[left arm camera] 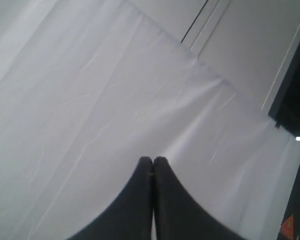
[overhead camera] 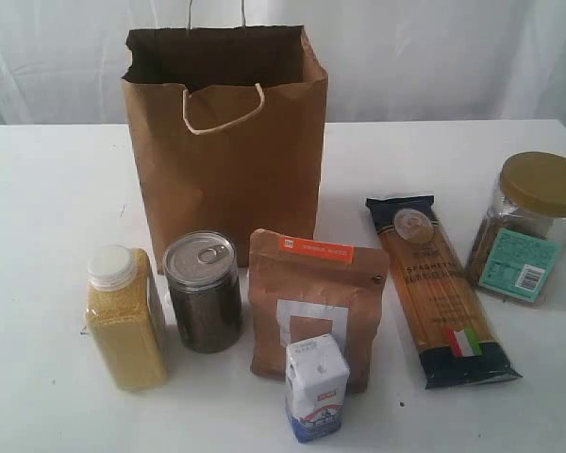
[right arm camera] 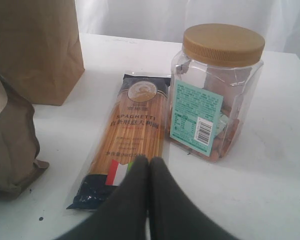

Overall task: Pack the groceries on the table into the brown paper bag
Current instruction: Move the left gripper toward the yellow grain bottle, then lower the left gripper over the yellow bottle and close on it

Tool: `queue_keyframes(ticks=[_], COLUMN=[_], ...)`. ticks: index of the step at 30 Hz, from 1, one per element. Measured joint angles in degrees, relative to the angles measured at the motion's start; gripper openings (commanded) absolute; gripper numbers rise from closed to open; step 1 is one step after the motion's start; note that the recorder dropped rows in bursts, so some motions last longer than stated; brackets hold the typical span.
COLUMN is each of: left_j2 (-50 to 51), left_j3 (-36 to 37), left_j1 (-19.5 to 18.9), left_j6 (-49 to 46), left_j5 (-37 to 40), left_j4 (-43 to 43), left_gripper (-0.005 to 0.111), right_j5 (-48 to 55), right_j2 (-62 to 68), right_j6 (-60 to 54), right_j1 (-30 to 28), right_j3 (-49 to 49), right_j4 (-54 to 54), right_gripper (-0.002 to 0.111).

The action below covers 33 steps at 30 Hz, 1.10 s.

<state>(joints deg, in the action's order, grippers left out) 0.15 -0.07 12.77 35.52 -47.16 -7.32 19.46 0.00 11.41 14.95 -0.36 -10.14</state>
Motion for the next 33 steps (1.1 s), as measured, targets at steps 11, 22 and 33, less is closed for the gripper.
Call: queue_keyframes(ticks=[11, 22, 33], left_j2=[-0.09, 19.76, 53.58], left_j3=[-14.18, -44.10, -47.03], left_j1=[0.00, 0.00, 0.00], left_j6=[7.42, -10.88, -42.47], left_j5=[12.52, 72.12, 77.89], left_j4=[-0.39, 6.47, -24.30], left_gripper=[0.000, 0.021, 0.067], right_j5=[0.00, 0.00, 0.00], right_j2=[0.00, 0.00, 0.00], right_j6=[0.00, 0.00, 0.00], right_j1=[0.00, 0.00, 0.00], right_j3=[0.00, 0.00, 0.00], right_j4=[0.00, 0.00, 0.00], right_gripper=[0.000, 0.000, 0.000])
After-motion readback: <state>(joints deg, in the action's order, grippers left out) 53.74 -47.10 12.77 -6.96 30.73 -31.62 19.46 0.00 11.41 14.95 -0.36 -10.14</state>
